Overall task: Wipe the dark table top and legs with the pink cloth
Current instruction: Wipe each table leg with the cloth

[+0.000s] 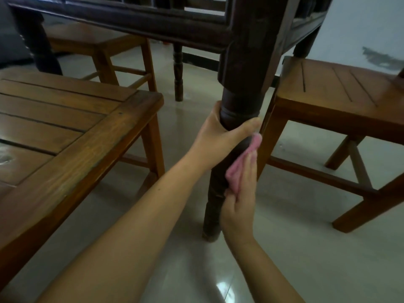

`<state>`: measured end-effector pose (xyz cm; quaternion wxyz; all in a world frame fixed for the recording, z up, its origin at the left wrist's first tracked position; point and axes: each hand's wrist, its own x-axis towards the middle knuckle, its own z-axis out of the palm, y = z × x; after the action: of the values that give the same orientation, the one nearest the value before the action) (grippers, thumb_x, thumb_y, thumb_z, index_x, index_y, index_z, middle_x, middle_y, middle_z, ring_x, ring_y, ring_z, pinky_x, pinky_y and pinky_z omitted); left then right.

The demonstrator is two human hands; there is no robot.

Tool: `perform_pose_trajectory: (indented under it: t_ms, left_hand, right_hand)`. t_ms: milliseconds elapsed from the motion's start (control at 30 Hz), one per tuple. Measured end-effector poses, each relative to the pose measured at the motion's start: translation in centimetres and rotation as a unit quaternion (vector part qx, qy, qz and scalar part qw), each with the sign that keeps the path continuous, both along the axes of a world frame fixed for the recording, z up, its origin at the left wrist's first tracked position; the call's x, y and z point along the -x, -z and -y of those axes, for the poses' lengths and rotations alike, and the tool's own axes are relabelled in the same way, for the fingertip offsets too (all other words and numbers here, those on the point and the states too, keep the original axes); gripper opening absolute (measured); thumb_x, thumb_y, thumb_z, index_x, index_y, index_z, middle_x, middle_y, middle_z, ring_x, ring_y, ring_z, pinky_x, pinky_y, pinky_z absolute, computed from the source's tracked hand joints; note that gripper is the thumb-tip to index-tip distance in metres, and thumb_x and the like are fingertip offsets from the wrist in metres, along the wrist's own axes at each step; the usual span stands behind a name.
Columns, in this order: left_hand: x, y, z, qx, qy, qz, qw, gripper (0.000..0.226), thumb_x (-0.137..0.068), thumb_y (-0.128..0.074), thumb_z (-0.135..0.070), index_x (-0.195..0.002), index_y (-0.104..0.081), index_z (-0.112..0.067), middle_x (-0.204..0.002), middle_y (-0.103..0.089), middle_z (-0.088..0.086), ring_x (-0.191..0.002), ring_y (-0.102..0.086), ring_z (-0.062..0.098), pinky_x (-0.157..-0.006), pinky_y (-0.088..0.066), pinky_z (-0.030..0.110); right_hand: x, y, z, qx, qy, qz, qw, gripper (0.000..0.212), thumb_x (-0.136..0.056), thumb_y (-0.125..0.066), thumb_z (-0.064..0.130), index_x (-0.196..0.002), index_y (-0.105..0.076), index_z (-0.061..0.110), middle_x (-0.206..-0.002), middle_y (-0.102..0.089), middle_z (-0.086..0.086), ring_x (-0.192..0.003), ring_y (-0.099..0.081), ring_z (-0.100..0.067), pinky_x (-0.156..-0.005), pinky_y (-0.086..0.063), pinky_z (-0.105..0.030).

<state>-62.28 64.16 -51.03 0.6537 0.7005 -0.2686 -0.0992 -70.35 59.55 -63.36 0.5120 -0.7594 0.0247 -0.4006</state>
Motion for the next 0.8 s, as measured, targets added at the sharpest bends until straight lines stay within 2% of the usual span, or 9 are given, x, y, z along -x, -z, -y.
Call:
perform_pose_trajectory:
  t_ms: [67, 133, 233, 400, 467, 567, 700, 733, 800]
  left_hand:
    - [0.1, -0.1, 0.0, 0.003, 0.002, -0.008, 1.000, 0.057, -0.078, -0.069, -0.030, -0.126, -0.040, -0.023, -0.104, -0.053, -0.015, -0.094, -0.050, -0.005, -0.078, -0.039, 0.014]
    - [0.0, 0.0, 0.0, 0.003, 0.004, -0.010, 1.000, 0.057, -0.078, -0.069, -0.031, -0.127, -0.040, -0.024, -0.105, -0.053, -0.014, -0.094, -0.050, -0.003, -0.076, -0.040, 0.015]
    - [0.0, 0.1, -0.1, -0.001, 0.005, -0.006, 1.000, 0.061, -0.078, -0.069, -0.030, -0.130, -0.038, -0.020, -0.112, -0.054, -0.006, -0.100, -0.052, 0.004, -0.082, -0.042, 0.019]
    - [0.0, -0.3, -0.5, -0.016, 0.010, -0.008, 1.000, 0.055, -0.078, -0.068, -0.032, -0.124, -0.040, -0.022, -0.103, -0.056, -0.009, -0.092, -0.055, 0.000, -0.075, -0.043, 0.015]
    - [0.1, -0.6, -0.6, -0.028, 0.017, -0.005, 0.999, 0.056, -0.078, -0.068, -0.032, -0.125, -0.040, -0.021, -0.105, -0.057, -0.008, -0.093, -0.055, 0.000, -0.073, -0.042, 0.013]
    - [0.0, -0.6, -0.5, -0.029, 0.018, -0.004, 0.999, 0.062, -0.077, -0.070, -0.033, -0.130, -0.040, -0.019, -0.117, -0.057, -0.001, -0.105, -0.054, 0.009, -0.083, -0.043, 0.021]
    - [-0.1, -0.4, -0.4, -0.021, 0.007, -0.008, 1.000, 0.065, -0.076, -0.071, -0.034, -0.131, -0.040, -0.017, -0.119, -0.057, 0.003, -0.108, -0.055, 0.015, -0.094, -0.045, 0.034]
    - [-0.1, -0.4, -0.4, -0.023, 0.006, -0.007, 1.000, 0.066, -0.076, -0.071, -0.035, -0.131, -0.040, -0.017, -0.120, -0.057, 0.003, -0.109, -0.055, 0.016, -0.096, -0.044, 0.038]
    - [-0.2, -0.3, -0.3, -0.031, 0.007, -0.005, 0.999, 0.067, -0.075, -0.071, -0.037, -0.131, -0.039, -0.018, -0.121, -0.056, 0.003, -0.111, -0.054, 0.017, -0.098, -0.044, 0.041]
  right_hand:
    - [0.7, 4.4, 0.3, 0.080, 0.008, -0.046, 0.996, 0.076, -0.089, -0.032, 0.006, -0.147, 0.001, 0.043, -0.154, 0.006, 0.030, -0.145, 0.002, -0.001, -0.117, -0.006, -0.022]
    - [1.8, 7.8, 0.6, 0.123, 0.021, -0.087, 0.988, 0.079, -0.091, -0.033, 0.009, -0.144, 0.005, 0.052, -0.154, 0.008, 0.030, -0.144, 0.002, 0.001, -0.116, -0.007, -0.033]
    - [1.9, 6.5, -0.1, 0.042, 0.030, -0.086, 0.995, 0.085, -0.092, -0.033, -0.007, -0.144, -0.002, 0.053, -0.158, -0.003, 0.020, -0.147, -0.007, -0.014, -0.116, -0.016, -0.049]
    - [-1.0, -0.2, -0.3, 0.172, 0.023, 0.018, 0.985, 0.053, -0.096, -0.035, 0.005, -0.146, -0.019, 0.002, -0.158, 0.003, -0.005, -0.147, 0.005, -0.017, -0.120, -0.006, -0.028]
    - [-1.2, 0.9, 0.8, 0.314, 0.057, 0.022, 0.947, 0.042, -0.100, -0.035, 0.012, -0.142, -0.029, 0.006, -0.159, -0.001, 0.001, -0.147, 0.004, -0.027, -0.120, -0.008, -0.043]
    - [-0.8, 4.1, 2.2, 0.479, 0.077, -0.009, 0.874, 0.044, -0.095, -0.046, 0.012, -0.138, -0.038, 0.008, -0.150, -0.029, -0.013, -0.146, -0.006, -0.033, -0.116, -0.015, -0.056]
    - [0.0, 8.1, 0.9, 0.598, 0.006, -0.194, 0.778, 0.061, -0.061, -0.080, 0.016, -0.118, -0.065, 0.005, -0.125, -0.063, -0.013, -0.121, -0.055, -0.030, -0.108, -0.034, -0.045]
    - [0.4, 9.0, 0.3, 0.595, -0.016, -0.262, 0.759, 0.059, -0.061, -0.083, 0.022, -0.115, -0.067, 0.005, -0.123, -0.064, -0.012, -0.119, -0.057, -0.029, -0.107, -0.035, -0.041]
    - [1.4, 11.2, -0.4, 0.651, -0.061, -0.386, 0.651, 0.052, -0.084, -0.066, 0.027, -0.128, -0.055, 0.002, -0.142, -0.047, -0.017, -0.137, -0.036, -0.032, -0.114, -0.015, -0.041]
